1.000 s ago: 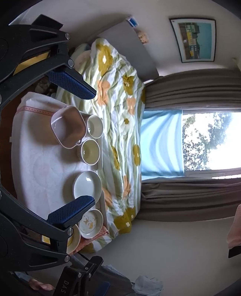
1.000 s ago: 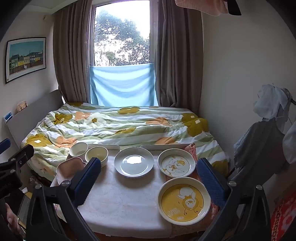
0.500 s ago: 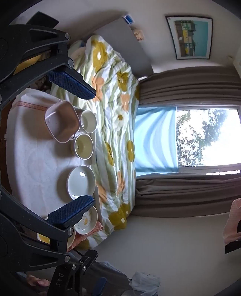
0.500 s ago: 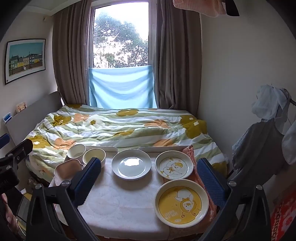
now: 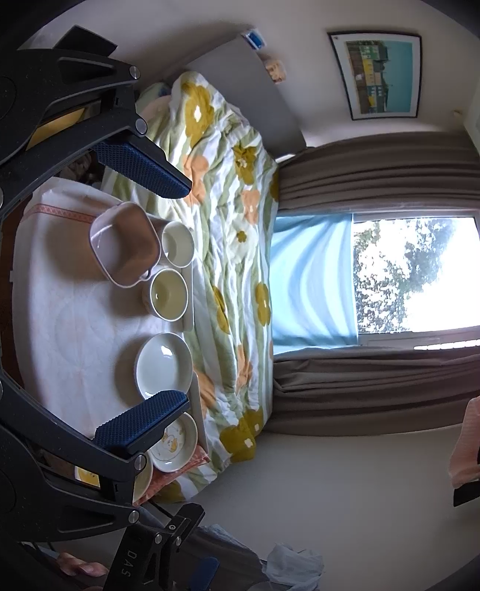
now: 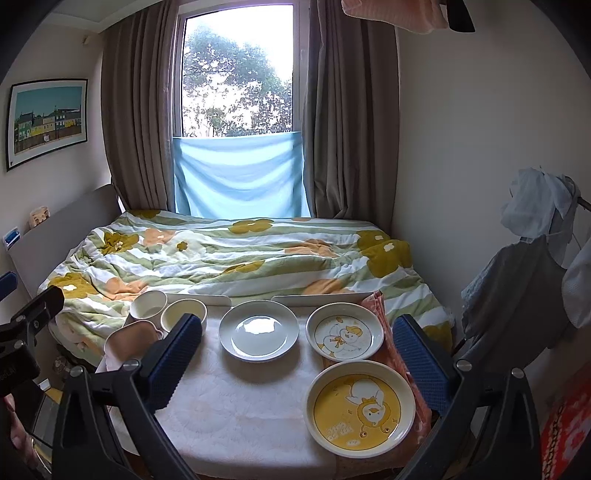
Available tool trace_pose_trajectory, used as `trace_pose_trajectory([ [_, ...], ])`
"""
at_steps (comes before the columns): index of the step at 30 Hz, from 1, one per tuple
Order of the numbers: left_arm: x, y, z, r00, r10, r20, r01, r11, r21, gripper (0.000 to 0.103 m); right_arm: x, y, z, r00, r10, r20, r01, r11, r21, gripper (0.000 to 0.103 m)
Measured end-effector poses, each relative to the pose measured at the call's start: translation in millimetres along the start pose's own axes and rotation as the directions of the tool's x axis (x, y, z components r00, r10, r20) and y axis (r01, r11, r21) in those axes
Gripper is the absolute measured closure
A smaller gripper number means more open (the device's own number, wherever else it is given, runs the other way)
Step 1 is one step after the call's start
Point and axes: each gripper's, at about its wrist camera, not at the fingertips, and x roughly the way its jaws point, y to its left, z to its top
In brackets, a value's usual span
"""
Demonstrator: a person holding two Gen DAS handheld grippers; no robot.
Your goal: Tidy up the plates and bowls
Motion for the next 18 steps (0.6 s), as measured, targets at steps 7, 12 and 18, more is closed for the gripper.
trace_pose_trajectory([
  [7, 2.9, -0.7, -2.1, 1.000, 0.007, -0.002, -0.007, 1.000, 0.002, 0.000, 3.1, -1.8, 1.7, 1.000, 0.003, -0.003, -0.003, 1.000, 0.001, 0.000],
  [12, 3.2, 0.0, -2.8, 1.000, 0.010, -0.001, -0.010, 1.000, 0.001, 0.000, 2.7, 0.1, -0.1, 1.000, 0.002, -0.002, -0.002, 1.000, 0.000, 0.000],
  [18, 3.0, 2.9, -5.7, 1.000, 0.016, -0.003, -0.016, 1.000, -0.001, 0.000, 6.3, 0.0, 1.0, 1.000, 0.006, -0.006, -0.006, 1.000, -0.006, 0.000],
])
